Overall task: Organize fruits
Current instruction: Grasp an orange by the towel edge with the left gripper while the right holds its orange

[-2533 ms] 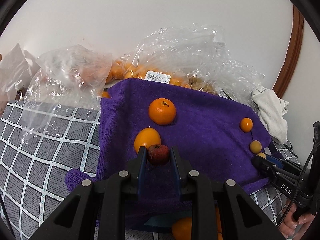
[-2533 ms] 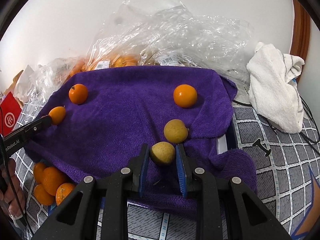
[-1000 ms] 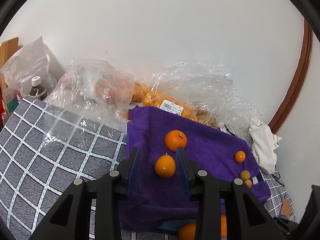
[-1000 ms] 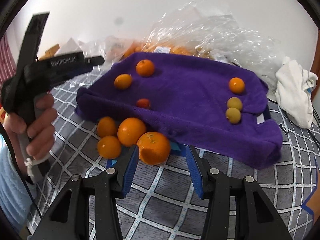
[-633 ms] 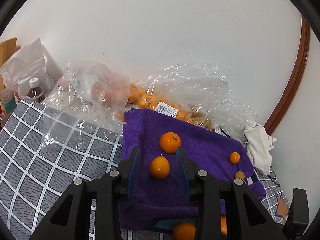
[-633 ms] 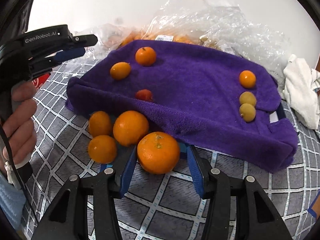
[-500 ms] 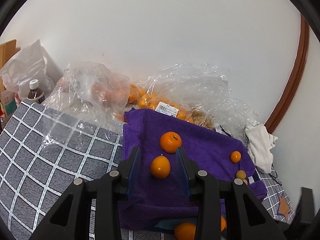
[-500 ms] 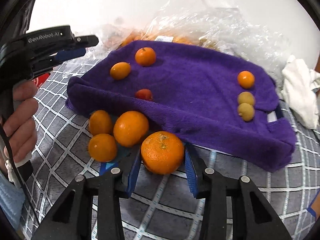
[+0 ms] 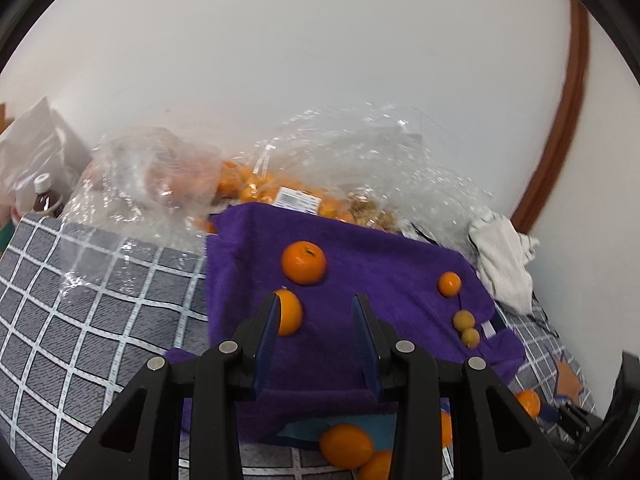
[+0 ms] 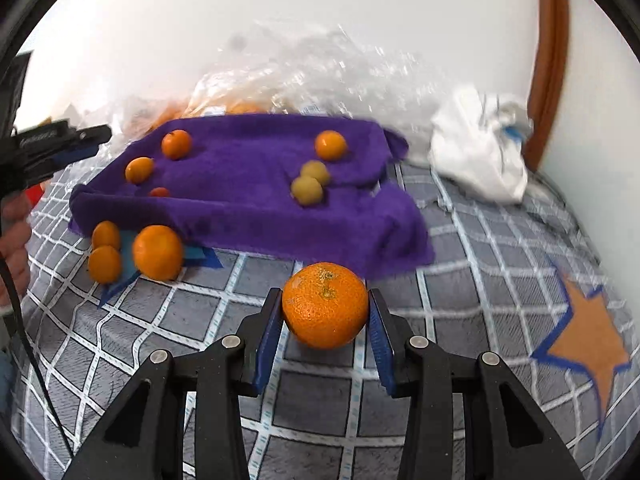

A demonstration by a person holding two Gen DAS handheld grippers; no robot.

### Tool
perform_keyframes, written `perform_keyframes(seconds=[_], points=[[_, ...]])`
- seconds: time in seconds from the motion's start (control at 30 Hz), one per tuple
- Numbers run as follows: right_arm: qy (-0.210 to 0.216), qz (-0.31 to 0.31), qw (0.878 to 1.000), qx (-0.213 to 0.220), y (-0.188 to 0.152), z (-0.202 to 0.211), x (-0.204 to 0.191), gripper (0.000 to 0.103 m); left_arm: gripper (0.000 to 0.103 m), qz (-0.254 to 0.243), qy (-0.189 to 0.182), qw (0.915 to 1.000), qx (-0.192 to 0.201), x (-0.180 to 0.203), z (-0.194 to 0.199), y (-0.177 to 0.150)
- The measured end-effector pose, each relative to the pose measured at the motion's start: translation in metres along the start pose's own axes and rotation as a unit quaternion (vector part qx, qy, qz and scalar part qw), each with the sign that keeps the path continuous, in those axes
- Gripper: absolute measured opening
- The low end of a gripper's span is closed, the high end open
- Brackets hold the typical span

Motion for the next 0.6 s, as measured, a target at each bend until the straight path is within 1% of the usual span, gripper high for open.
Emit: perform_keyframes(seconds=[0.07,0.13,0.23,0.33,0.4,0.43,0.5,0.53,0.6], points=[[0.007,-0.022,1.0,-0.001,0.001,-0.001,0.007,0.041,0.035,-0.003,-0.014,0.9999,-0.008,0.007,-0.001,-0.003],[0.009,-0.044,0.999,-0.016,-0.002,-0.007,0.015,0.041,0.035,-0.006,-0.031,0.9994,-0.014,0.014,-0.001,-0.004],[0.009,-0.071,0.997,-0.033,-0.005,-0.014,0.023,0.041,0.035,-0.024,-0.039,0.9988,-0.019,0.024,0.0,-0.005],[0.012,-0.075,0.997,-0.026,-0.005,-0.01,0.023,0.041,0.035,-0.055,-0.033,0.9975,-0.029,0.033,0.001,-0.006],[0.012,-0.078,0.997,-0.026,-0.005,-0.01,0.024,0.041,0.035,-0.066,-0.023,0.9968,-0.038,0.037,0.003,-0.008],[0.009,-0.08,0.996,-0.027,-0.005,-0.011,0.025,0.041,0.035,-0.066,-0.022,0.9965,-0.046,0.039,0.005,-0.011],[0.004,-0.083,0.996,-0.029,-0.006,-0.011,0.027,0.041,0.035,-0.055,-0.043,0.9954,-0.065,0.044,0.008,-0.018],[0.003,-0.084,0.996,-0.029,-0.006,-0.012,0.028,0.041,0.035,-0.041,-0.058,0.9943,-0.08,0.045,0.01,-0.026],[0.008,-0.08,0.996,-0.029,-0.007,-0.011,0.027,0.041,0.035,-0.029,-0.063,0.993,-0.096,0.044,0.013,-0.038]])
Point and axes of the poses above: each gripper's, at about its wrist camera, not at the fingertips, and z roughly against the way its jaws point, x to its right, y to its top, the point moved 9 cm from there along -z, roughly the way its jaws point, and after that the axes turned 13 degrees about -y, right-handed, at the moved point
